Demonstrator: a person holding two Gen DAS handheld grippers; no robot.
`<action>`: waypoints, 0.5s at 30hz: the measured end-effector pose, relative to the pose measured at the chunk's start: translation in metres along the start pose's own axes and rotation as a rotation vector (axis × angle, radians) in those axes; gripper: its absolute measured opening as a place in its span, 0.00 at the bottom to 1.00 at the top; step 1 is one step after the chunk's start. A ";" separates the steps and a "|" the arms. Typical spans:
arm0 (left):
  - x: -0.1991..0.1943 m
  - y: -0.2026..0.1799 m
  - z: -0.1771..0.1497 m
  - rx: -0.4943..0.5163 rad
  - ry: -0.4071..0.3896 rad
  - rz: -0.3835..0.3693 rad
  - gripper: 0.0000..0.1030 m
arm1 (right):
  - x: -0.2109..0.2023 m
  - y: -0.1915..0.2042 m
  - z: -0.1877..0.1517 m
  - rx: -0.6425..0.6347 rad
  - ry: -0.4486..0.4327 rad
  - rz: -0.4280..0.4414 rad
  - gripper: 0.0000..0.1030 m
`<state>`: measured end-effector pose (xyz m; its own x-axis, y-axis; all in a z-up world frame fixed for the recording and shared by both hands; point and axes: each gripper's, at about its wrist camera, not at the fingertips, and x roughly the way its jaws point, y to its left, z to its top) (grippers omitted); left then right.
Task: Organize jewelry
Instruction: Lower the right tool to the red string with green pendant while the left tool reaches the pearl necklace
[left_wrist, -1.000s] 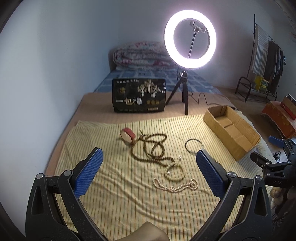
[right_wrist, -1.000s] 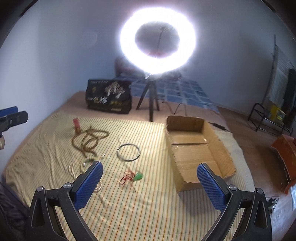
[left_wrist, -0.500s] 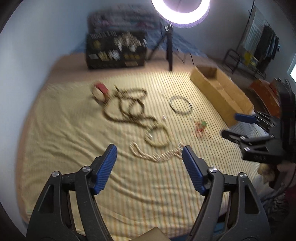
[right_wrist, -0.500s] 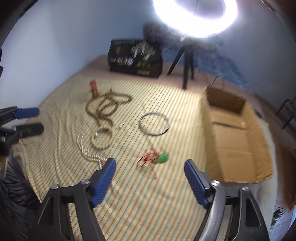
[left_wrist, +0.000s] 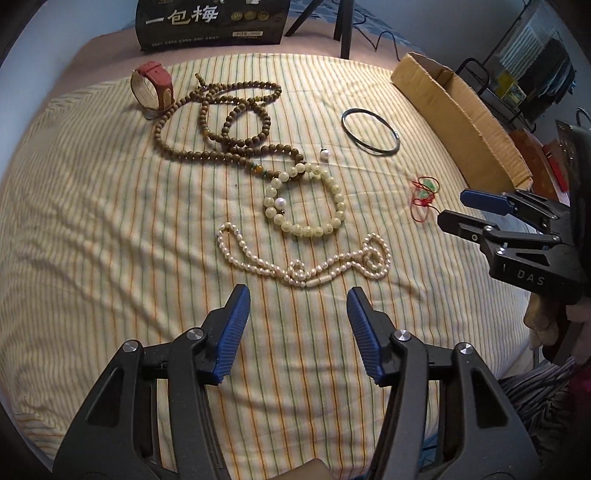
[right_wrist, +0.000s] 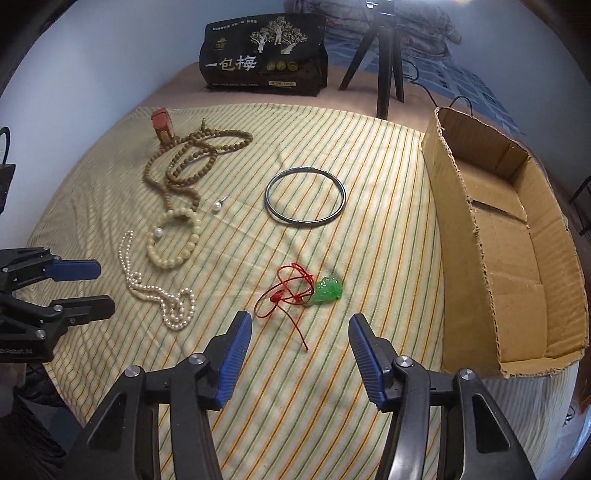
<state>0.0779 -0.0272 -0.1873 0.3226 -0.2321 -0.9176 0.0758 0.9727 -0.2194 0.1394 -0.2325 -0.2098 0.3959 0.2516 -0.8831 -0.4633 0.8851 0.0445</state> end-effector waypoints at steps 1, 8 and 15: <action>0.002 0.001 0.002 -0.001 0.005 0.001 0.54 | 0.002 0.000 0.001 0.001 -0.002 0.007 0.55; 0.024 0.004 0.008 -0.017 0.038 0.020 0.48 | 0.012 -0.002 0.009 0.018 0.007 0.025 0.55; 0.030 0.003 0.012 0.000 0.024 0.037 0.40 | 0.030 -0.005 0.015 0.035 0.035 0.011 0.55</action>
<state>0.0993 -0.0308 -0.2115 0.3026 -0.1960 -0.9328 0.0640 0.9806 -0.1853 0.1655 -0.2233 -0.2297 0.3626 0.2478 -0.8984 -0.4388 0.8959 0.0700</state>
